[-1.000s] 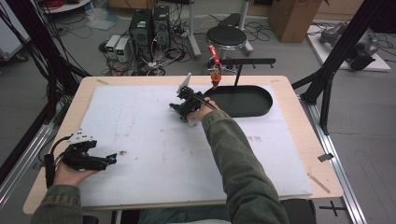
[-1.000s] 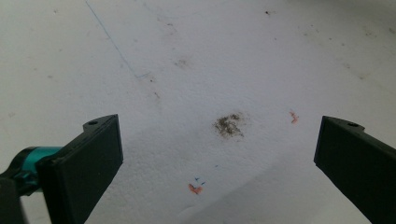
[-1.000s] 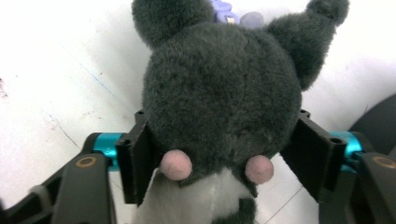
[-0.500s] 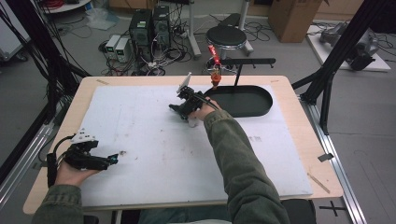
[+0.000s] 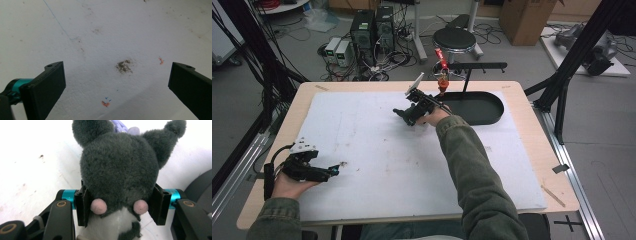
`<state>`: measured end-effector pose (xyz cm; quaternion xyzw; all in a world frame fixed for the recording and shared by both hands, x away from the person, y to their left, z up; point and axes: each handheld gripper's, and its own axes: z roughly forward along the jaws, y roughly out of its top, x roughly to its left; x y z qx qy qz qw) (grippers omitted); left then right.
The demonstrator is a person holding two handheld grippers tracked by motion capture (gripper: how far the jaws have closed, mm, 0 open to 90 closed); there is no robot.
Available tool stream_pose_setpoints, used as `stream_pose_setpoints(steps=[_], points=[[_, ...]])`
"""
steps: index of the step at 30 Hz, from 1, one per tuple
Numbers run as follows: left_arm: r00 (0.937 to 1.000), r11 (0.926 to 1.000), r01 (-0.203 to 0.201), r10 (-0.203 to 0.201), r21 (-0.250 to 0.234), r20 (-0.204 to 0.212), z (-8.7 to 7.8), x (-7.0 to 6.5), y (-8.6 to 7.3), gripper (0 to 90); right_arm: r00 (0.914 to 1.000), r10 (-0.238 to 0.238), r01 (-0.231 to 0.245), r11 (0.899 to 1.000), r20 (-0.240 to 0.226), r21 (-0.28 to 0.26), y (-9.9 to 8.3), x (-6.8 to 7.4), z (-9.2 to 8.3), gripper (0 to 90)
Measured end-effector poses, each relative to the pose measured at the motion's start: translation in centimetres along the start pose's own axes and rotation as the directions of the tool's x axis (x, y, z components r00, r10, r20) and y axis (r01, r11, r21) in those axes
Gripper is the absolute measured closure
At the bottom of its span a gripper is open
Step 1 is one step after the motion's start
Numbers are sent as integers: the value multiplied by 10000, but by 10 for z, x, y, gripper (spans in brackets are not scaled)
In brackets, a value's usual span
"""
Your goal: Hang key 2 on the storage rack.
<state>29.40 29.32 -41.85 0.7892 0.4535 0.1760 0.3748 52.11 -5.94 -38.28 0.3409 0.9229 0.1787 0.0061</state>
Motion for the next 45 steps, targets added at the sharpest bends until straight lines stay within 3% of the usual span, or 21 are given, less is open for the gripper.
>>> stream_pose_setpoints(steps=[10,19,26,35,45], points=[[9999,9998,-101,101,154,-20,5,1,0,17,9988,-230,192,9958,-424,-894,-8,-1,-31,451],[9999,9998,-104,104,164,-7,7,1,1,17,9977,-462,396,9911,-495,-1271,-16,-3,-55,451],[9999,9999,142,-142,38,-44,7,3,1,17,9975,-530,460,9892,-470,-1394,-25,-7,-72,451],[9999,9998,107,-107,137,-12,9,2,2,17,9990,-124,48,9844,-420,-1760,-43,-21,-96,450],[9999,9999,122,-122,120,-16,9,2,2,17,9997,176,-205,9838,-177,-1783,-64,-32,-117,449]])
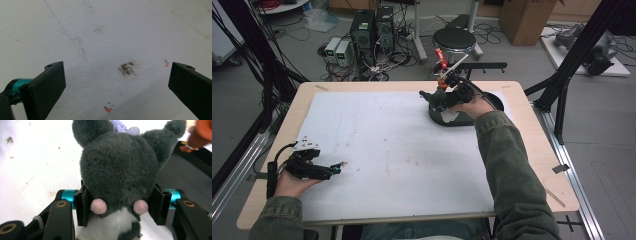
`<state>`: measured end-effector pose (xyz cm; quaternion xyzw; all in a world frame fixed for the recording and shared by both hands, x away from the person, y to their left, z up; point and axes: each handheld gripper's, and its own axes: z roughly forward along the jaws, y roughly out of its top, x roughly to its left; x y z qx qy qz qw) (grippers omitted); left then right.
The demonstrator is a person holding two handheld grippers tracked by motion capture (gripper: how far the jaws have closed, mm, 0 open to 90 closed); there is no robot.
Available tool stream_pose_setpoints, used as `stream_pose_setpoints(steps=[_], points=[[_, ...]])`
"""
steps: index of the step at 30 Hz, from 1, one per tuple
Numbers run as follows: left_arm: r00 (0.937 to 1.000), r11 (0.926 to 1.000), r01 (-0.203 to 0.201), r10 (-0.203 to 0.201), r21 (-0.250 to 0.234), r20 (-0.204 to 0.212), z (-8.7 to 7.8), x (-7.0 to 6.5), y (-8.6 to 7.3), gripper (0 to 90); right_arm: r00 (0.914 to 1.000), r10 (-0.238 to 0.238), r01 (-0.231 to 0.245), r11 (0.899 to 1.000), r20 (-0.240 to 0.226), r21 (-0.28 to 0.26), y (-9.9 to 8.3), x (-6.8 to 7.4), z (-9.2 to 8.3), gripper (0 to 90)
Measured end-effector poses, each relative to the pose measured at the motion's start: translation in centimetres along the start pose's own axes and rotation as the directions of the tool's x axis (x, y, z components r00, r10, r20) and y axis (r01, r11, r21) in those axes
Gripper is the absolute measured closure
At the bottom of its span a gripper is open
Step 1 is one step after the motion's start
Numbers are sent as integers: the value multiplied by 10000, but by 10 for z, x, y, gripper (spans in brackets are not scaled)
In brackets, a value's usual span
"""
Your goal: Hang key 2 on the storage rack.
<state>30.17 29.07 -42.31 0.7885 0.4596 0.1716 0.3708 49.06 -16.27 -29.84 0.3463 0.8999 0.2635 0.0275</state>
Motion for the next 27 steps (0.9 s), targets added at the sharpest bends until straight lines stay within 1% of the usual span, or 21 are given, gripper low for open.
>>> stream_pose_setpoints(steps=[5,6,9,11,12,14,16,19,23,24,26,27], points=[[10000,10000,-23,23,-3,-1,0,0,0,17,9992,328,-323,9992,227,-249,-8,-10,-14,448],[10000,10000,-61,61,56,-2,0,0,1,17,9984,511,-504,9982,227,-312,-10,-12,-17,448],[10000,10000,-17,17,37,-12,1,0,1,17,9972,654,-640,9973,354,-373,-15,-18,-22,448],[10000,10000,2,-2,47,-31,2,0,1,17,9960,716,-694,9967,529,-424,-18,-23,-25,448],[10000,9999,-74,74,106,-7,2,0,1,17,9947,780,-751,9962,667,-450,-20,-26,-25,448],[10000,9998,-45,45,175,9,3,0,1,17,9906,986,-949,9946,946,-429,-22,-30,-27,448],[10000,9998,-80,79,180,41,3,0,1,17,9866,1265,-1219,9913,1034,-501,-24,-33,-30,447],[10000,9999,-70,69,131,52,3,0,1,17,9833,1418,-1340,9883,1141,-730,-27,-37,-34,447],[10000,9999,-57,57,134,46,3,0,1,17,9804,1532,-1436,9862,1241,-827,-29,-41,-37,447],[10000,9999,-52,51,157,37,4,0,1,17,9783,1660,-1563,9841,1237,-840,-30,-41,-39,447],[9999,9997,-99,98,234,47,4,0,1,17,9752,1745,-1616,9817,1359,-1006,-31,-43,-41,447],[9999,9995,-112,111,287,44,5,0,1,17,9720,1883,-1741,9789,1407,-1071,-32,-45,-42,448]])
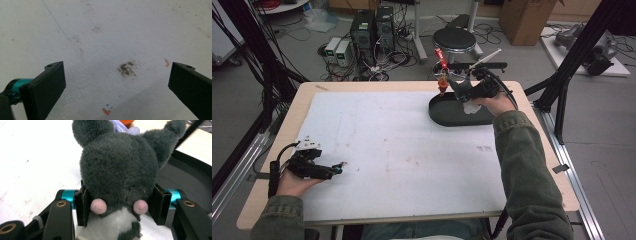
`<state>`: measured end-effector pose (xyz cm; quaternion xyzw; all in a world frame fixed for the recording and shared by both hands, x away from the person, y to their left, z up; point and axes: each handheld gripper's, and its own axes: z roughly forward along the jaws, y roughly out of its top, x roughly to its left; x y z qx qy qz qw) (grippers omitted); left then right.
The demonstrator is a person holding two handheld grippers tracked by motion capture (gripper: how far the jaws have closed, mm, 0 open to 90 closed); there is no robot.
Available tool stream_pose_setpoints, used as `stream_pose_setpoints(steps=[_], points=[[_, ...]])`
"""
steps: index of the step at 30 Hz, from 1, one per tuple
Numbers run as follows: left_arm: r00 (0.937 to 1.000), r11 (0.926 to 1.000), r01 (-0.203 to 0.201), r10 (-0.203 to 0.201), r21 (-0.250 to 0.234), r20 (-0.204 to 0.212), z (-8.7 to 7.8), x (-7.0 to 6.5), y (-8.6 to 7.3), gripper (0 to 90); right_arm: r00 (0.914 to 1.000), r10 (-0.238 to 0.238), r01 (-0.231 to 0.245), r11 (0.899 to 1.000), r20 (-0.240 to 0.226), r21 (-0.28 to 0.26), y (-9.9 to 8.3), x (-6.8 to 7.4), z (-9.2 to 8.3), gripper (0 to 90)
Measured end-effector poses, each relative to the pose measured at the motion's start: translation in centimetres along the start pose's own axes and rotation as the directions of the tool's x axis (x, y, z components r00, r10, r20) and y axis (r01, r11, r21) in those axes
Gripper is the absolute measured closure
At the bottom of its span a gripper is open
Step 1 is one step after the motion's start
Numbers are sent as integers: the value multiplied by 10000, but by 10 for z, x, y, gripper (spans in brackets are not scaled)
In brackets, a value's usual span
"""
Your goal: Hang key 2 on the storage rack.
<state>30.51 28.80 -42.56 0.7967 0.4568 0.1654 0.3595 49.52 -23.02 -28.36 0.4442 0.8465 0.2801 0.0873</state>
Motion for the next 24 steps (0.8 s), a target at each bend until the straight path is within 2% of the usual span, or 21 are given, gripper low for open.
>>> stream_pose_setpoints(steps=[8,9,11,16,17,20,24], points=[[10000,10000,58,-59,-33,-11,1,1,0,17,9980,554,-541,9976,289,-433,-3,-14,-7,447],[10000,10000,57,-57,-34,-5,1,1,0,17,9961,836,-821,9952,270,-537,-4,-15,-8,448],[10000,10000,5,-5,-3,5,1,0,0,17,9944,1056,-1045,9916,105,-766,-4,-19,-11,448],[10000,10000,41,-41,-54,-4,1,1,0,17,9920,1249,-1226,9877,187,-967,-7,-25,-16,448],[10000,10000,51,-50,-72,1,1,1,0,17,9896,1422,-1394,9856,228,-958,-7,-25,-17,447],[10000,10000,-2,2,-2,39,2,1,0,17,9907,1355,-1329,9836,128,-1217,-7,-27,-19,447],[10000,10000,16,-15,-20,65,2,2,0,17,9857,1685,-1658,9767,81,-1362,-7,-31,-18,448]])
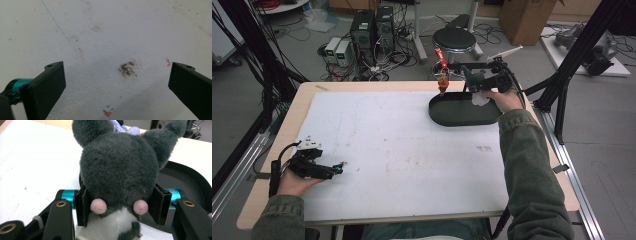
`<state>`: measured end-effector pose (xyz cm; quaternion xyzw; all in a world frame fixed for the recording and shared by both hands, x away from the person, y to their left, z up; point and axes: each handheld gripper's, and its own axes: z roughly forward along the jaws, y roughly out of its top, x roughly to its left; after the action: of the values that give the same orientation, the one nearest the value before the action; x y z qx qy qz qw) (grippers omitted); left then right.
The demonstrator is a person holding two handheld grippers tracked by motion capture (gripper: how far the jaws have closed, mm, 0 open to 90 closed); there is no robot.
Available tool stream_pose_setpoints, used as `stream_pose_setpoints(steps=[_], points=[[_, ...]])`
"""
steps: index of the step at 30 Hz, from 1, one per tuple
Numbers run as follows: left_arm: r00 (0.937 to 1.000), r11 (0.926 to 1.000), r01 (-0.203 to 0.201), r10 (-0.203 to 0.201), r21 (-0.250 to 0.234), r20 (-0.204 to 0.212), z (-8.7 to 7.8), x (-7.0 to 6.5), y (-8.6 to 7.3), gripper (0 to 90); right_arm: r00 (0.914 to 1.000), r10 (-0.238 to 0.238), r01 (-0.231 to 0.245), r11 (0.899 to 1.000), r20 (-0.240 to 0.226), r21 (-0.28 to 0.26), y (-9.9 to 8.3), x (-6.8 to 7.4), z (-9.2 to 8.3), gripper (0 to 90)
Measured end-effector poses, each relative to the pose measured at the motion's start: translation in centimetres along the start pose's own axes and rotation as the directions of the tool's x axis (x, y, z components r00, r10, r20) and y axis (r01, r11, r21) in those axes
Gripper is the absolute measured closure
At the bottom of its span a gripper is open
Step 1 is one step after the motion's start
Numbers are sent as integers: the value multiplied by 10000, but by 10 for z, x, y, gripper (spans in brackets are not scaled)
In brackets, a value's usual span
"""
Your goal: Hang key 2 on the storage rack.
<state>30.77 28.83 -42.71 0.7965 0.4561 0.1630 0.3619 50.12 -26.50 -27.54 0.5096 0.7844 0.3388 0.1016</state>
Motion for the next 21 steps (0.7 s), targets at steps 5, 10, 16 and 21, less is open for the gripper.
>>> stream_pose_setpoints(steps=[5,10,16,21], points=[[10000,10000,31,-31,-56,-25,-1,0,0,17,9999,141,-140,9998,69,-147,1,-3,3,447],[10000,10000,18,-18,-42,-9,0,0,0,17,9993,364,-361,9984,68,-437,3,-6,3,448],[10000,10000,14,-14,-18,-20,0,0,0,17,9985,550,-546,9963,43,-658,4,-10,5,447],[10000,10000,-15,15,13,-26,0,0,0,17,9965,838,-835,9935,4,-770,6,-12,11,446]])
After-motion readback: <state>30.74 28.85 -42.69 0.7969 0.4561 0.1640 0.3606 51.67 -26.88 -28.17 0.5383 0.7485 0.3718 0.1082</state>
